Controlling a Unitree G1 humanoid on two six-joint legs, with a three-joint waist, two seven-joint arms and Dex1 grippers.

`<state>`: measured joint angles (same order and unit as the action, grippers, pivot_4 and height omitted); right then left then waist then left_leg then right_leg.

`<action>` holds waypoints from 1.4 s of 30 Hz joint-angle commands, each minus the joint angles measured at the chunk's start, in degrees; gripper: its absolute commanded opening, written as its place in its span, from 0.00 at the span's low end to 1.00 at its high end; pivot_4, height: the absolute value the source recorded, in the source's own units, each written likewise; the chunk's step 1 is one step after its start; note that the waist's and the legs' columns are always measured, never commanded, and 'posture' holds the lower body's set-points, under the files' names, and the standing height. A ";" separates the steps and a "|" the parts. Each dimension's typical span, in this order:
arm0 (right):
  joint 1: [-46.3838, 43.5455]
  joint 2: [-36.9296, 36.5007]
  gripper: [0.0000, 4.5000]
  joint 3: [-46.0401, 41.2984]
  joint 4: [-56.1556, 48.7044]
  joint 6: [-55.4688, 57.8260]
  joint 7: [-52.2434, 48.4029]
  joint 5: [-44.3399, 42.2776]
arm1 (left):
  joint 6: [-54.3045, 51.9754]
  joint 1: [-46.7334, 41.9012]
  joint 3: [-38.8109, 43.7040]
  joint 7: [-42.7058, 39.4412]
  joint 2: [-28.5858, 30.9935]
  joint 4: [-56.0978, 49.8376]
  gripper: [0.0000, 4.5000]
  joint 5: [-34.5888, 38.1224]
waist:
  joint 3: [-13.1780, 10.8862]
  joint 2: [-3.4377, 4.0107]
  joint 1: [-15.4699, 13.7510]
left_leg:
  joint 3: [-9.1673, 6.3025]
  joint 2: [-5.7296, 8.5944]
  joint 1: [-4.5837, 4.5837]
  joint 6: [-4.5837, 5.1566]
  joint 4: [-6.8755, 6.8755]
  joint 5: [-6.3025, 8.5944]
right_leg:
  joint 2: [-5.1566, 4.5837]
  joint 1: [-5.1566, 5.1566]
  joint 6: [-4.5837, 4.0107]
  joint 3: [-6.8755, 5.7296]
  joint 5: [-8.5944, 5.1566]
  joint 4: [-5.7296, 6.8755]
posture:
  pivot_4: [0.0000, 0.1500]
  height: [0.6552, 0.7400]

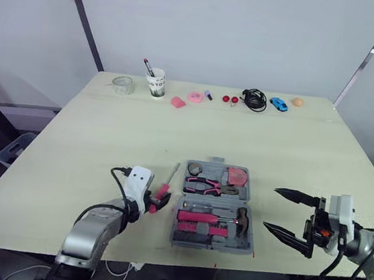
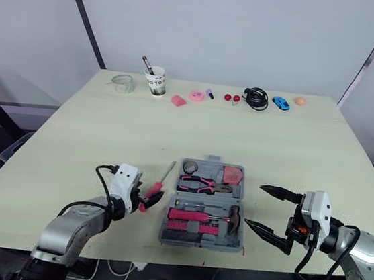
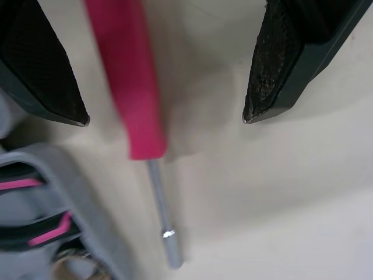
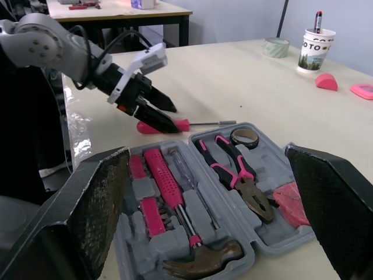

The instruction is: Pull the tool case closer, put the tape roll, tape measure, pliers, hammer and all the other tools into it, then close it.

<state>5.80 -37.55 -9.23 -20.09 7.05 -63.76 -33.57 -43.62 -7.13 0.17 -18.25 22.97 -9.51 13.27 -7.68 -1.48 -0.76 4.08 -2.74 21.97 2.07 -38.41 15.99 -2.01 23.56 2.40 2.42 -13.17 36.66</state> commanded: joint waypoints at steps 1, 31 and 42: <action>-0.58 -0.40 1.00 -0.26 -1.32 -0.57 -0.29 -0.35 | 0.21 -1.40 -0.52 -0.64 0.45 0.66 1.00 -0.83 | -0.01 -0.02 0.02 | 0.00 0.00 0.00 0.00 0.00 0.00 | -0.01 0.00 0.00 0.00 0.00 0.00 | 1.00 1.00; -2.01 -0.83 1.00 0.01 -1.65 2.71 -0.34 -1.33 | -3.72 -3.35 -1.43 0.90 -4.32 0.83 0.13 -3.15 | -0.01 -0.02 -0.06 | -0.03 0.03 -0.03 0.00 0.00 0.00 | -0.03 -0.05 0.01 0.00 0.00 0.01 | 1.00 1.00; -2.58 -1.87 1.00 0.40 -1.52 2.62 -2.60 -1.55 | 1.74 1.57 0.06 -7.54 8.37 -5.68 0.13 -4.20 | -0.11 -0.17 0.58 | -0.02 -0.05 -0.02 0.00 0.02 0.00 | -0.02 0.00 -0.01 -0.01 0.00 0.02 | 1.00 1.00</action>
<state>3.77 -38.27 -8.50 -20.14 10.01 -65.09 -34.34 -45.13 -6.06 -0.15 -23.27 28.44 -11.66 10.36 -7.79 -1.65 -0.18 4.06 -2.81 21.95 2.06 -38.37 15.99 -2.02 23.57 2.39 2.42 -13.17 36.67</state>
